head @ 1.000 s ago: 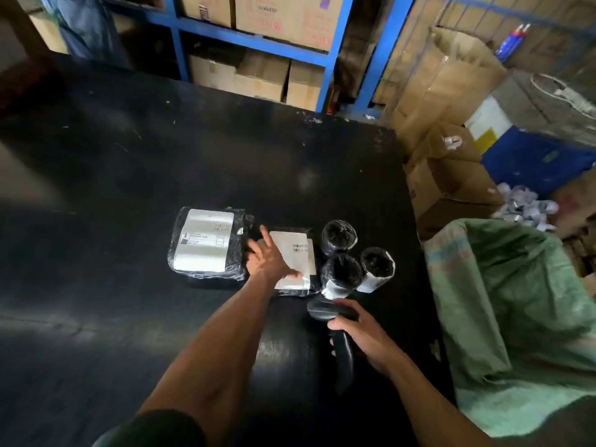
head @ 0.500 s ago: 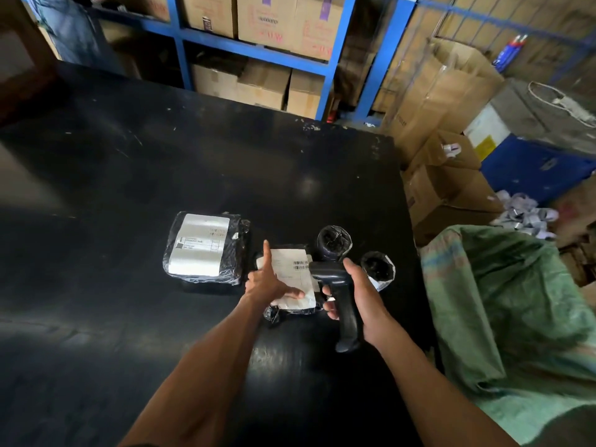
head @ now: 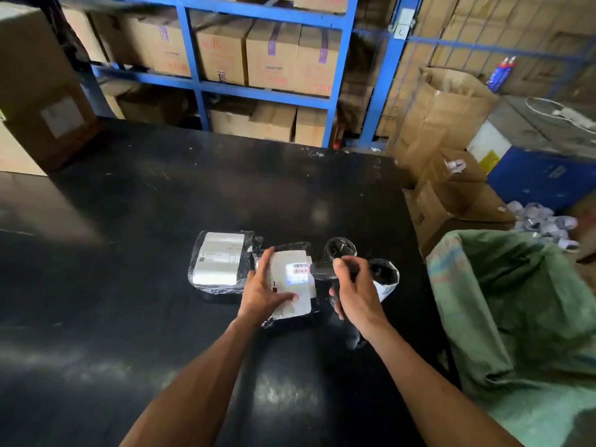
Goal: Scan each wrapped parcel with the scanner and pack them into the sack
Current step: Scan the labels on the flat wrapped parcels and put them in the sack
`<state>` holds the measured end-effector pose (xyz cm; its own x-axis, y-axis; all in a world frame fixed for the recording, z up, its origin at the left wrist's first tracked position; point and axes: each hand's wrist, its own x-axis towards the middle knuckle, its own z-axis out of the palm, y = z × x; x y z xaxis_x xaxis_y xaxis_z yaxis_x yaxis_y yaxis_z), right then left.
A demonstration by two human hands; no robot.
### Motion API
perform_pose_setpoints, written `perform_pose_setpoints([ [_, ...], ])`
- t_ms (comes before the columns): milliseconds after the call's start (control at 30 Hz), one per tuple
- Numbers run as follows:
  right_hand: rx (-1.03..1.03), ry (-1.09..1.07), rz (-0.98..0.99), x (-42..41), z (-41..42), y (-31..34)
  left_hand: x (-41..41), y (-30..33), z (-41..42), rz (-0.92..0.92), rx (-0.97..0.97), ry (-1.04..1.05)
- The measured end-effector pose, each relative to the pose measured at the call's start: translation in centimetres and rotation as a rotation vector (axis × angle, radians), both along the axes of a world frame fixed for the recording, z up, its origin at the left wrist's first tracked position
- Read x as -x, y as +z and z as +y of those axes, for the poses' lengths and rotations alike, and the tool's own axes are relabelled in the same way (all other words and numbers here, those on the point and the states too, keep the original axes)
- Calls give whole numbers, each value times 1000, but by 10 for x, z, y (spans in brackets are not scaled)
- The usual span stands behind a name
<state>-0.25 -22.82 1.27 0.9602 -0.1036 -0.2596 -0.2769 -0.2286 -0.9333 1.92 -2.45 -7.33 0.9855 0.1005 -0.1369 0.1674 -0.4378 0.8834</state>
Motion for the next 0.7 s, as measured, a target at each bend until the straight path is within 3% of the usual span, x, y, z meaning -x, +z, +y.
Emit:
perform_pose_setpoints([
  [167,59,24,-55,7,6,5,7,13,-1,-38,18,-1],
  [467,-10,39,-21,21,-10,12,9,18,-3,-111,46,1],
  [700,267,116,203,50,-35,-49,4,26,1,-155,130,59],
])
